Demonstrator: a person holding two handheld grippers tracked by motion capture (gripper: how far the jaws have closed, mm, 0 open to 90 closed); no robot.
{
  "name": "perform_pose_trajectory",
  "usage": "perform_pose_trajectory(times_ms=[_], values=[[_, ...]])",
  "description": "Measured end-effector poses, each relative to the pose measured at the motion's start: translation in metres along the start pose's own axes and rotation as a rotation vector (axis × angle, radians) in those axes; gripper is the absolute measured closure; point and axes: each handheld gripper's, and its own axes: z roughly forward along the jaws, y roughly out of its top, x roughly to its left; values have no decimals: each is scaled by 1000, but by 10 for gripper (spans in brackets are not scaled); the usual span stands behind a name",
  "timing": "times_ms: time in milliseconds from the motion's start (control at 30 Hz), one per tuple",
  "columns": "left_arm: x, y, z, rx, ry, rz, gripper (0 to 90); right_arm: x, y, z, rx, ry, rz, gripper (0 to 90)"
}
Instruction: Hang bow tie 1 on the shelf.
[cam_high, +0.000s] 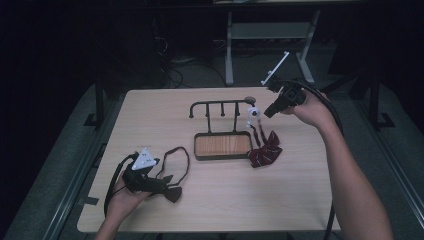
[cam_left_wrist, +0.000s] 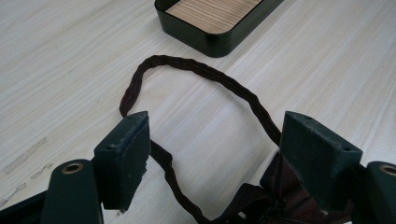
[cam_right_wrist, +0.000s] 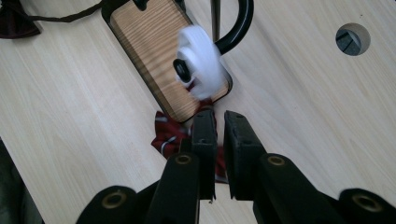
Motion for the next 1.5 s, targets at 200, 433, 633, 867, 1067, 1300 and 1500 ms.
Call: perform_pose_trajectory(times_ms=[200, 433, 633, 867, 1067, 1300, 1500], values=[[0, 0, 0, 2, -1, -1, 250, 0, -2, 3, -2, 11, 1, 816], [0, 0, 0, 4, 0, 2, 250, 1, -6, 7, -1, 28, 1, 799], [1, 0, 0, 10, -2, 5, 250, 3, -11, 10, -5, 43, -7, 784], [1, 0, 0, 12, -1, 8, 250, 3, -18, 13, -16, 58, -8, 770], [1, 0, 0, 12, -1, 8, 250, 5, -28, 21, -24, 83, -7, 757], [0, 0, 1, 12, -2, 4, 250, 5, -36, 28, -28, 99, 2, 743], [1, 0, 0, 14, -1, 6, 250, 6, -43, 32, -28, 106, 5, 727]])
